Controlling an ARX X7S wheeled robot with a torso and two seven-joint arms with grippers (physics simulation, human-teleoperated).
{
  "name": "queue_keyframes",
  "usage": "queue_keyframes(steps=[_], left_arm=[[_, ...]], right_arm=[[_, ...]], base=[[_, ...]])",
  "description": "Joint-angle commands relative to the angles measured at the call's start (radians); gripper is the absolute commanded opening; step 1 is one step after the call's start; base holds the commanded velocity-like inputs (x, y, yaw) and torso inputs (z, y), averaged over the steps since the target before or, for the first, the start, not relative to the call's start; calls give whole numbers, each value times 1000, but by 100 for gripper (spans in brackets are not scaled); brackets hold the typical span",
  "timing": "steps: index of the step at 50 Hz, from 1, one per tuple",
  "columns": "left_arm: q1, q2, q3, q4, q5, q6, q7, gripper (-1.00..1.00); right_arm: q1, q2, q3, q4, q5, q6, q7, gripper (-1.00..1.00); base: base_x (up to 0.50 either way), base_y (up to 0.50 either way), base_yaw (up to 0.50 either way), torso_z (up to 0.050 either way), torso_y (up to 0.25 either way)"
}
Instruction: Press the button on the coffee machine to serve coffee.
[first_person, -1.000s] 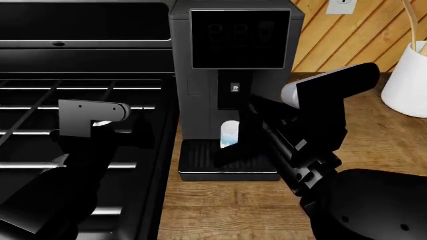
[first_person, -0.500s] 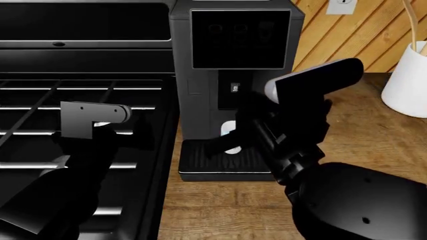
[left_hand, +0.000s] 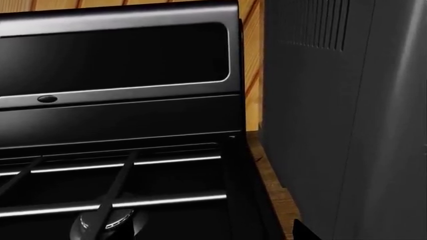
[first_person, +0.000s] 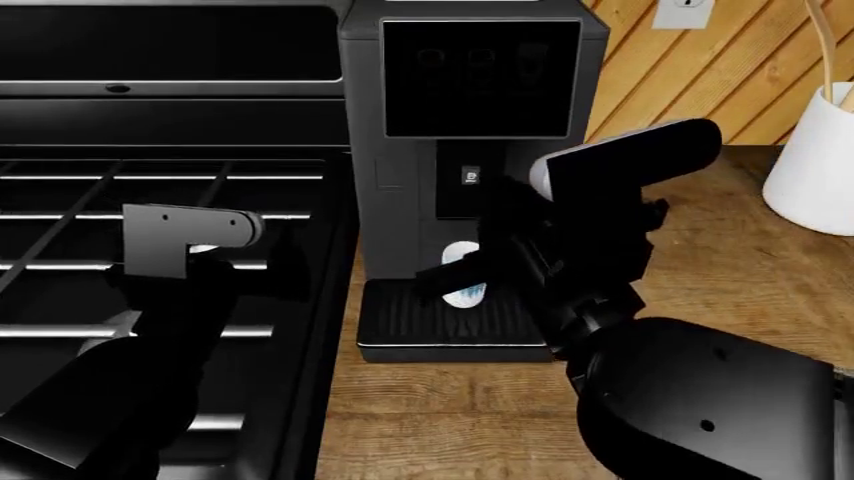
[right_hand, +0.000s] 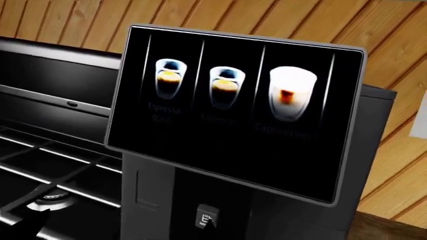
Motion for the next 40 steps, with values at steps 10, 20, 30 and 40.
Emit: queue_keyframes(steps=[10,20,30,40], left_arm=[[6,2,4,-11,1,15,-4,100],[3,2,8,-13,0,15,-7,100],[10,-10,-2,-17,-9,23,4,100],[9,-3,8,-22,-4,27,-4,100]], right_arm=[[14,10,-72,110,-81,-78,-81,-100],[17,11,-82,120,-82,-87,-87,-100],[34,17,-99,156,-111,-117,-110,-100],[26,20,-119,189,-137,-154,-137,-100]], base=[[0,0,0,0,0],[0,0,0,0,0],[0,0,0,0,0],[0,0,0,0,0]])
